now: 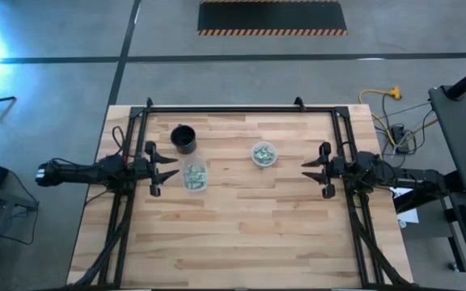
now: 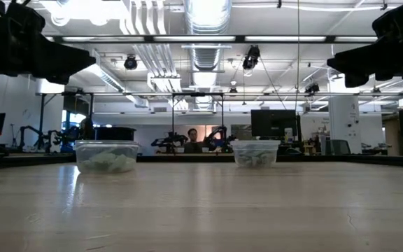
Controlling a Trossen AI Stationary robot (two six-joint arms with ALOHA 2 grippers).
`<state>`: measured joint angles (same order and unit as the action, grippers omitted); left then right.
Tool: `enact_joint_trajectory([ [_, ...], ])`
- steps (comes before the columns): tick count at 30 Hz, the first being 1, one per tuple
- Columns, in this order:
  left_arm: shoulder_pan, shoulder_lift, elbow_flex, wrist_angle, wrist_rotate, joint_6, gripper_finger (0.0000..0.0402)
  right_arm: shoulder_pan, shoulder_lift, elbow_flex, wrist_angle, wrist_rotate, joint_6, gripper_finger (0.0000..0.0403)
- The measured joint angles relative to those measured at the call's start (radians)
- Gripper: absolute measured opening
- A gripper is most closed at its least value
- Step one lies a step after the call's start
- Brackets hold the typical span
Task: Pick and place items into bin
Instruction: Return to Home Position
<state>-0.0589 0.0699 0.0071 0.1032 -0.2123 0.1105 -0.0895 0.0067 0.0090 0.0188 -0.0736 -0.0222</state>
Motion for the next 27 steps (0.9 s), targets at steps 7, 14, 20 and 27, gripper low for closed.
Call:
enact_joint_trajectory([
  [7,0.0,0.026,0.0,0.004,0.0,0.0,0.0156,0.0,0.016,0.0,-0.013,0.077,0.023,0.0111],
  [14,0.0,0.052,-0.001,0.001,0.0,0.0,0.0156,0.0,0.022,0.0,-0.012,0.076,0.023,0.0113],
  [20,0.0,0.074,-0.001,0.002,0.0,0.0,0.0156,0.0,0.022,0.0,-0.012,0.076,0.023,0.0105],
  [27,0.0,0.1,-0.002,0.002,0.0,0.001,0.0156,0.0,0.022,0.0,-0.012,0.076,0.023,0.0104],
])
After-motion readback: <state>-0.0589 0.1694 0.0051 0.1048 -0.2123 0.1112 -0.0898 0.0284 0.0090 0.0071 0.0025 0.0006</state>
